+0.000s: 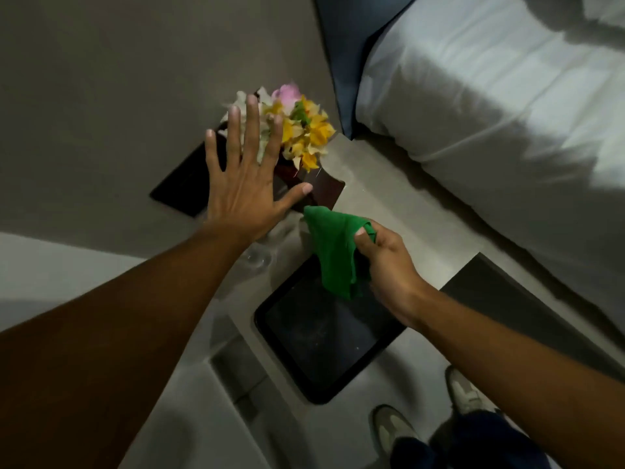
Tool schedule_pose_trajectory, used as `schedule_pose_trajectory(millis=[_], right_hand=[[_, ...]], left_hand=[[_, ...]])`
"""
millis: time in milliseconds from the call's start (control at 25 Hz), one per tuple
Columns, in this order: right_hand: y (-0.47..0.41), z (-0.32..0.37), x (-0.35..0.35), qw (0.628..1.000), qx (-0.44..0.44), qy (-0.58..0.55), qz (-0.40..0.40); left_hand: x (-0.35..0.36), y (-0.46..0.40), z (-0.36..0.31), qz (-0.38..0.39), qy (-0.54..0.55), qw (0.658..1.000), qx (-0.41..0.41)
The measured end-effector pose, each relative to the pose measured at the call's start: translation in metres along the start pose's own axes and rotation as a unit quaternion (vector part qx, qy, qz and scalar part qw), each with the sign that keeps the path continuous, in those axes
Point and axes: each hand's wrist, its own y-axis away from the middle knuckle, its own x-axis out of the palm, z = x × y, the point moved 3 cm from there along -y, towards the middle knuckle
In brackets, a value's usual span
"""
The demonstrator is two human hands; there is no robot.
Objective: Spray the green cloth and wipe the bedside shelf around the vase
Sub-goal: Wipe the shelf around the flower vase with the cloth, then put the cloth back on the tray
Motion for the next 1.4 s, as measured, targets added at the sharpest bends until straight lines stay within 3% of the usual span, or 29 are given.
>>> schedule_pose_trajectory(millis=[280,360,440,520,600,720,880,1080,1120,1200,1240,1280,1320,1400], right_hand=[[0.06,0.044,0.012,0.963,-0.019,0.104,0.247],[0.054,0.039,0.02,0.933,0.022,0.188,0.305],[0.036,0.023,0.029,0.899,0.046,0.305,0.31],[0.011,0.002,0.043,0.845,0.015,0.444,0.296],[-0.008,-0.02,0.057,0.769,-0.076,0.565,0.29],[-0.006,-0.056,0.065,0.657,-0.219,0.659,0.293],[0.014,-0.119,0.049,0.526,-0.196,0.748,0.354],[0.021,-0.145,0.04,0.558,-0.186,0.723,0.362],[0.017,-0.143,0.042,0.605,-0.156,0.681,0.382],[0.0,-0.12,0.05,0.789,0.044,0.48,0.381],[-0.012,-0.106,0.052,0.86,0.147,0.367,0.324],[-0.029,-0.093,0.053,0.897,0.181,0.321,0.245],[-0.046,-0.079,0.058,0.912,0.15,0.335,0.185],[-0.071,-0.058,0.078,0.896,0.021,0.424,0.13]], left_hand=[[-0.025,0.056,0.006,-0.058,0.039,0.995,-0.065],[-0.024,0.079,-0.002,-0.079,0.089,0.991,-0.056],[-0.019,0.11,-0.018,-0.085,0.143,0.985,-0.049],[-0.009,0.145,-0.031,-0.072,0.187,0.976,-0.086],[0.003,0.18,-0.04,-0.054,0.213,0.964,-0.15],[0.019,0.23,-0.051,0.0,0.25,0.935,-0.25],[0.044,0.275,-0.071,0.116,0.276,0.917,-0.264],[0.071,0.278,-0.082,0.18,0.267,0.919,-0.227],[0.074,0.276,-0.084,0.199,0.27,0.918,-0.211],[0.077,0.271,-0.088,0.246,0.291,0.904,-0.194],[0.077,0.27,-0.091,0.274,0.294,0.895,-0.194],[0.076,0.268,-0.093,0.299,0.286,0.89,-0.194],[0.076,0.265,-0.093,0.317,0.272,0.888,-0.192],[0.076,0.261,-0.094,0.35,0.251,0.882,-0.189]])
